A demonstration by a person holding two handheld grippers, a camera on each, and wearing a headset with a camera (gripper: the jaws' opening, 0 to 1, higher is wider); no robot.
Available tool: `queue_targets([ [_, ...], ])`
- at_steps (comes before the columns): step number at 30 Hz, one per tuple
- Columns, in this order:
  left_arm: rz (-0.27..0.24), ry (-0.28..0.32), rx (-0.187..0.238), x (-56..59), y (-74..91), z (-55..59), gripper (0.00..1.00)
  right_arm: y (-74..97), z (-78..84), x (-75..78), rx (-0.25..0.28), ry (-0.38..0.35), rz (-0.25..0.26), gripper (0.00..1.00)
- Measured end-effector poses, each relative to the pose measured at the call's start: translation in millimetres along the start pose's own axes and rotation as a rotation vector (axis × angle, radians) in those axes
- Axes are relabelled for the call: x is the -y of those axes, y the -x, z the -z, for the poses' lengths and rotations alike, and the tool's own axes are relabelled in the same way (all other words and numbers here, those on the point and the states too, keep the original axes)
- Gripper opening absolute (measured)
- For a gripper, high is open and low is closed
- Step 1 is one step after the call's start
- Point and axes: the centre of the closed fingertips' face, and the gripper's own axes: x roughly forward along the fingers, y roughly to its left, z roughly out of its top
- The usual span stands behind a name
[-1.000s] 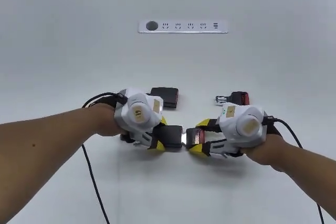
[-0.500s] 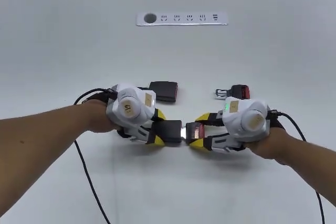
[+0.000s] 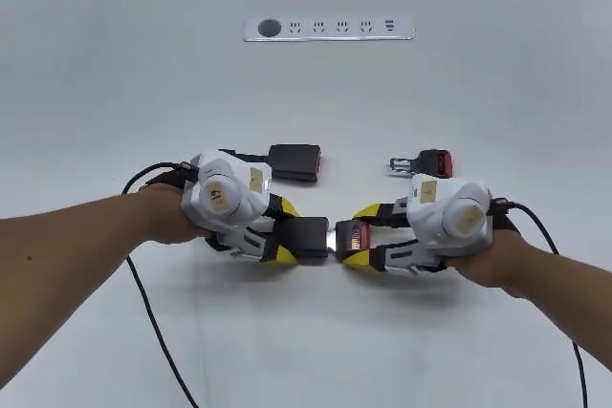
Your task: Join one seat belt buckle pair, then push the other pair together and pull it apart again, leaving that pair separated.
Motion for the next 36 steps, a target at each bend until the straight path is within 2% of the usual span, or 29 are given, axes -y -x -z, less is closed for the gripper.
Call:
queue_targets([
  [11,0.011,-0.001,0.013,2.3,-0.8,0.4,0.33,1.7,1.1,-3.3,0.026,0.002,-0.005,0.33],
  [22,0.009,-0.008,0.014,2.5,-0.8,0.3,0.33,4.8,-4.5,-7.6,0.044,0.005,-0.003,0.33],
  [26,0.003,-0.017,0.0,2.6,-1.3,0.5,0.33,5.2,-5.9,-8.6,0.048,0.004,0.002,0.34],
  [28,-0.002,-0.051,-0.04,3.1,-1.4,1.7,0.33,4.9,-5.8,-8.8,0.046,0.009,0.005,0.34],
  [36,-0.018,-0.057,-0.05,4.4,-2.3,1.8,0.34,4.8,-5.1,-8.9,0.036,0.01,0.015,0.35],
])
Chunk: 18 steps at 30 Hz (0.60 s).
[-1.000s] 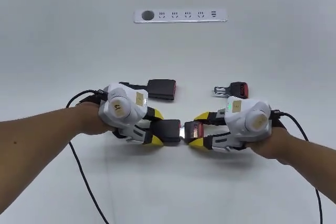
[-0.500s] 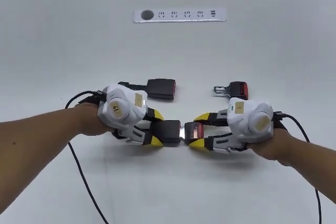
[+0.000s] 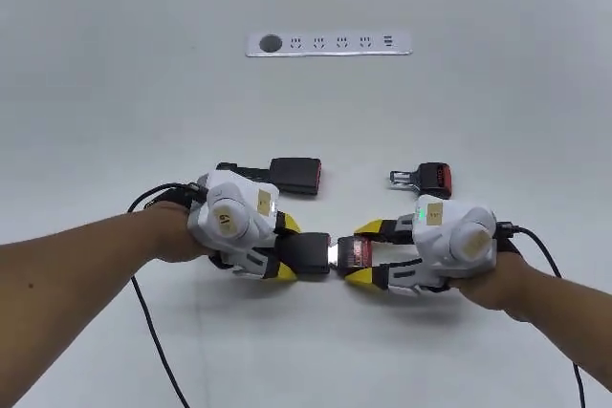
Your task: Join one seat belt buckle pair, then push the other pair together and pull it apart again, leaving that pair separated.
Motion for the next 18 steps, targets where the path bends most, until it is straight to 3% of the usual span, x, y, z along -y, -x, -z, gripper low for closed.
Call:
queue_targets([
  [8,-0.019,0.0,-0.019,1.2,-1.2,-1.5,0.36,1.2,2.2,0.2,-0.024,0.016,0.032,0.36],
  [10,-0.065,0.034,-0.031,-5.4,-0.8,-0.5,0.42,3.9,0.4,1.3,-0.034,-0.031,0.049,0.38],
  [12,-0.051,0.054,-0.04,-2.4,-1.0,1.0,0.53,5.4,-4.9,2.7,0.015,-0.091,0.061,0.49],
  [13,-0.044,0.055,-0.038,-0.5,-0.7,0.7,0.59,7.0,-5.3,4.0,0.02,-0.092,0.062,0.56],
  [15,-0.056,0.044,-0.022,-0.6,1.6,-1.3,0.71,9.2,-2.0,9.4,0.007,-0.072,0.086,0.57],
  [17,-0.102,0.063,-0.013,-8.1,5.6,-2.2,0.77,11.9,-1.4,11.0,0.013,-0.084,0.091,0.59],
  [18,-0.097,0.084,-0.004,-7.9,8.1,-3.3,0.77,13.3,-2.2,10.9,0.01,-0.083,0.099,0.62],
])
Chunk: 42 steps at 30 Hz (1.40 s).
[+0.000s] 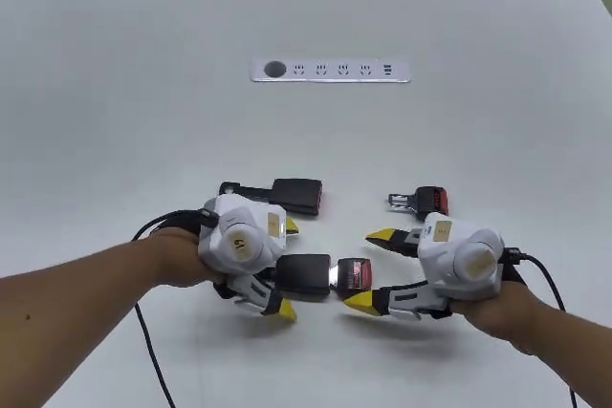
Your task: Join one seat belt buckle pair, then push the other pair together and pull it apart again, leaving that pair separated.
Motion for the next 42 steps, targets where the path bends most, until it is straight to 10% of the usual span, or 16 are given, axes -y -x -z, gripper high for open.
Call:
queue_targets([
  [13,-0.077,0.042,0.038,-21.3,33.7,2.6,0.8,23.5,-3.9,24.1,-0.003,0.002,0.049,0.7],
  [25,-0.137,0.026,0.03,-63.5,58.2,6.3,0.77,58.7,1.2,82.5,-0.006,0.0,0.117,0.74],
  [42,-0.103,-0.024,0.024,-101.1,40.0,0.8,0.74,69.3,18.0,124.0,-0.057,-0.009,0.107,0.73],
])
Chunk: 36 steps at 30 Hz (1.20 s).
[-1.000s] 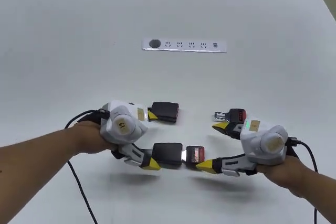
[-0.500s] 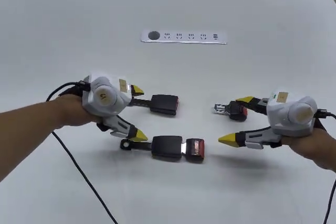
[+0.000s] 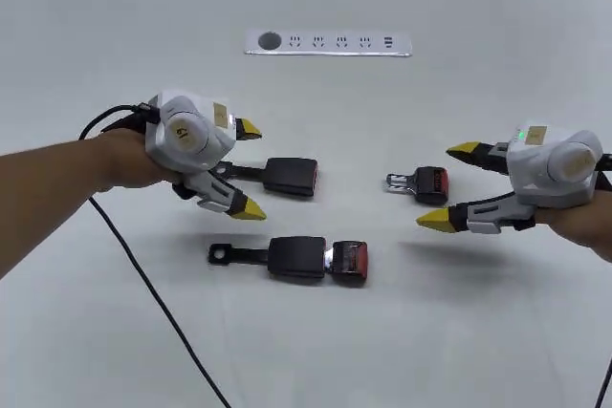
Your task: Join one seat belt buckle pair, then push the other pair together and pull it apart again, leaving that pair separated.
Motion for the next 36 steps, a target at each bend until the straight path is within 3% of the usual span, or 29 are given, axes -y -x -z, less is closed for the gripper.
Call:
queue_targets([
  [10,0.048,-0.016,0.008,-11.1,-26.8,-4.2,0.68,-8.2,11.5,3.4,-0.043,0.007,-0.048,0.72],
  [17,0.073,-0.021,0.008,-12.0,-39.1,-4.1,0.64,-14.4,20.5,9.2,-0.074,0.011,-0.092,0.69],
  [21,0.09,-0.045,-0.01,-9.8,-45.9,1.0,0.59,-14.8,25.2,9.4,-0.095,0.028,-0.112,0.64],
  [23,0.107,-0.018,0.007,-8.1,-47.5,-1.0,0.57,-15.1,27.4,5.4,-0.098,0.034,-0.141,0.59],
  [28,0.125,-0.011,0.017,-7.5,-47.5,-1.2,0.55,-15.7,27.1,11.0,-0.099,0.057,-0.129,0.48],
  [31,0.147,-0.025,0.031,-2.8,-47.0,-3.0,0.45,-16.9,26.0,13.3,-0.098,0.069,-0.128,0.44],
  [33,0.123,0.015,0.011,-10.8,-46.3,-0.5,0.37,-18.8,25.8,20.2,-0.109,0.095,-0.106,0.36],
  [36,0.131,-0.014,0.011,-11.9,-48.1,-1.0,0.35,-19.6,25.1,19.5,-0.107,0.104,-0.121,0.36],
])
